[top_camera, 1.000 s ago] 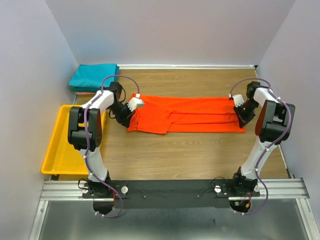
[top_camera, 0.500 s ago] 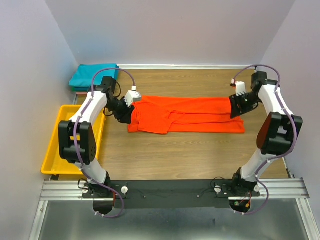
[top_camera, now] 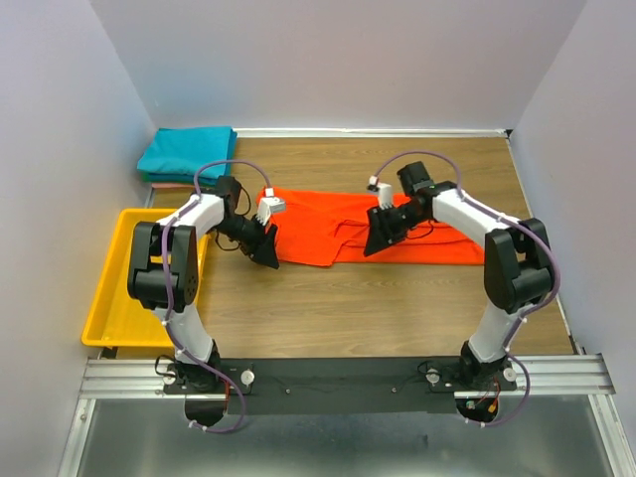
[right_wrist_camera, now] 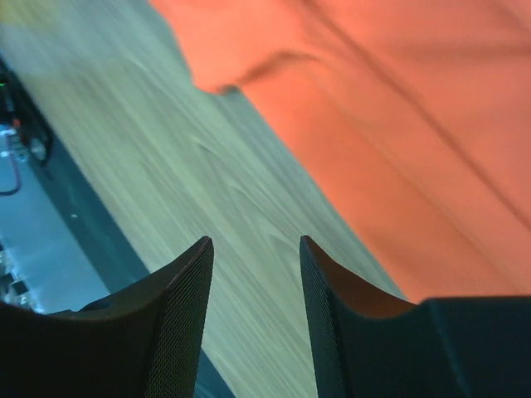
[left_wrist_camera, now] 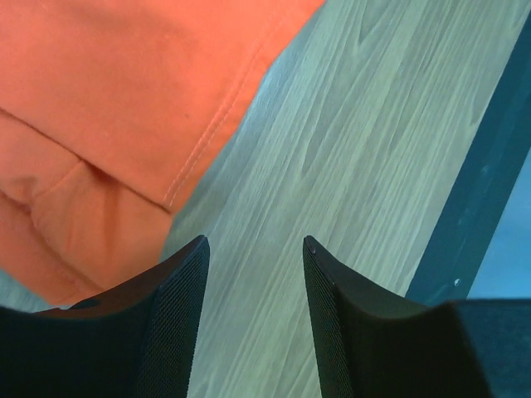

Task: Fold and stack the t-shirts
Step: Fold the tshirt

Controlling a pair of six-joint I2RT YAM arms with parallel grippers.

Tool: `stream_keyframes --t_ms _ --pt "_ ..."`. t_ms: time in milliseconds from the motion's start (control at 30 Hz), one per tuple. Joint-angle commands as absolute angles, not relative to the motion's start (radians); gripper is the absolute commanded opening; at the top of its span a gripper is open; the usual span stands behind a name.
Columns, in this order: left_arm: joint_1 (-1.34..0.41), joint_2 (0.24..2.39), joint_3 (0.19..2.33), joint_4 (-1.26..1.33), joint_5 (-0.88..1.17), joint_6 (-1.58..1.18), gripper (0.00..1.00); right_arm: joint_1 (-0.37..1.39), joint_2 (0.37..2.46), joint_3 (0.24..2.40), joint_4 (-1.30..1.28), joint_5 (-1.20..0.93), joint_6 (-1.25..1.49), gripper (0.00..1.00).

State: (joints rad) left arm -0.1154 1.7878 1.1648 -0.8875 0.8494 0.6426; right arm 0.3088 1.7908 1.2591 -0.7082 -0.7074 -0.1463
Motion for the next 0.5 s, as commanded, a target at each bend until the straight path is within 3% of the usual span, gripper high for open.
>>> stream_keyframes --t_ms 0,467 --pt "-0.12 1.796 1.137 -0.758 0.945 0.494 0.58 0.412 1.818 1.217 -0.456 -0.75 0.084 0.55" --pt "-0.124 1.85 1.124 -0.641 0.818 0.35 0.58 0.568 1.971 1.253 -0.337 -0.669 0.212 0.58"
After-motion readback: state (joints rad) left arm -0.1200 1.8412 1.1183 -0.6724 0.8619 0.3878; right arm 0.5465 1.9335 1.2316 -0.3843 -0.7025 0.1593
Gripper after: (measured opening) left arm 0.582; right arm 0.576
